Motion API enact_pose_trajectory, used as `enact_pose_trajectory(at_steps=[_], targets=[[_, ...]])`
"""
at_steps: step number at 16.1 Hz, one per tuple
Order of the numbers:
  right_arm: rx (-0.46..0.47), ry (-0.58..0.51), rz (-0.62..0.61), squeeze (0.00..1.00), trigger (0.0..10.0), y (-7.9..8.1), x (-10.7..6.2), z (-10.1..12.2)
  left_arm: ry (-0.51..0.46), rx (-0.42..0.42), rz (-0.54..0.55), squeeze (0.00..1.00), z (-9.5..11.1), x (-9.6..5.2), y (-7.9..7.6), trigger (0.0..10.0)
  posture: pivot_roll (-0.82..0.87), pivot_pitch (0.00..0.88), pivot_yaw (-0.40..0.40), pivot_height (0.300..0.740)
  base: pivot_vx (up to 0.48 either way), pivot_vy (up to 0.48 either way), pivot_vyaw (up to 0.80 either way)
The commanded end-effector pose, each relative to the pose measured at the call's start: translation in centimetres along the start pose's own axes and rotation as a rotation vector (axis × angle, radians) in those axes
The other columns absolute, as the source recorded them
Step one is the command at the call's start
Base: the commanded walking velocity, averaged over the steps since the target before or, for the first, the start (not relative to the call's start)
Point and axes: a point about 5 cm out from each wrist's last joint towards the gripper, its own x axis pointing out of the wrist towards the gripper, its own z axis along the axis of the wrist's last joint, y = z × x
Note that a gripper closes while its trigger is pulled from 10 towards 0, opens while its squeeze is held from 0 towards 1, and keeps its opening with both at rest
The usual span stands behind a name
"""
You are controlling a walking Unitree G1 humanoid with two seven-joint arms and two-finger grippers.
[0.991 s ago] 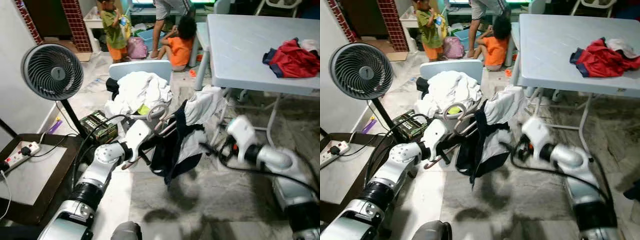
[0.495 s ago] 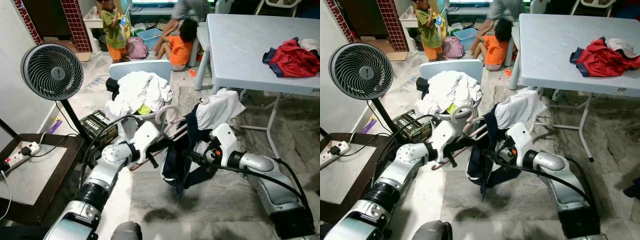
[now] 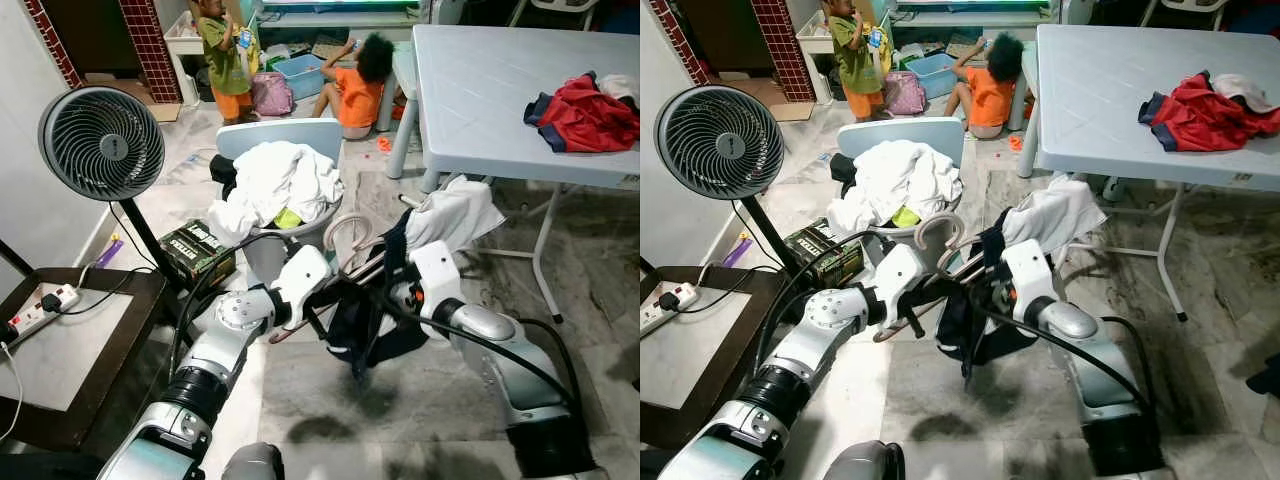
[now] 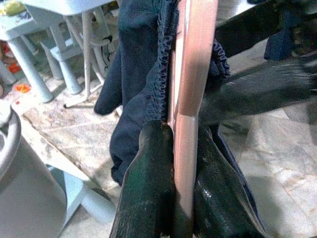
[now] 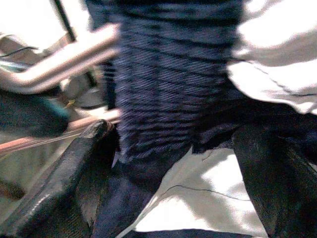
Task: Hang hanger
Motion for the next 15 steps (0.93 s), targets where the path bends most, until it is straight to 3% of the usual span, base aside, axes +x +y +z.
enact_pose_trajectory(at_steps=[1,6,15], targets=[[-0.002,-0.018,-0.075,0.0,0.0,-0.9,0.2,0.4,-0.038,0.035,-0.003,0.0,1.2,0.0,0.3,0.0,-0.03,0.01,0.019,0.74,0.0,0.0,0.0],[0.005,-0.06,-0.16,0.0,0.0,-2.1,0.4,0.9,-0.03,0.039,-0.004,0.0,1.0,-0.2,0.3,0.0,-0.02,0.007,0.016,0.74,0.0,0.0,0.0],[0.085,-0.135,-0.186,0.0,0.0,-2.1,0.2,1.1,-0.002,0.041,0.011,0.0,0.3,-0.8,0.6,0.0,-0.03,0.007,0.017,0.74,0.0,0.0,0.0]])
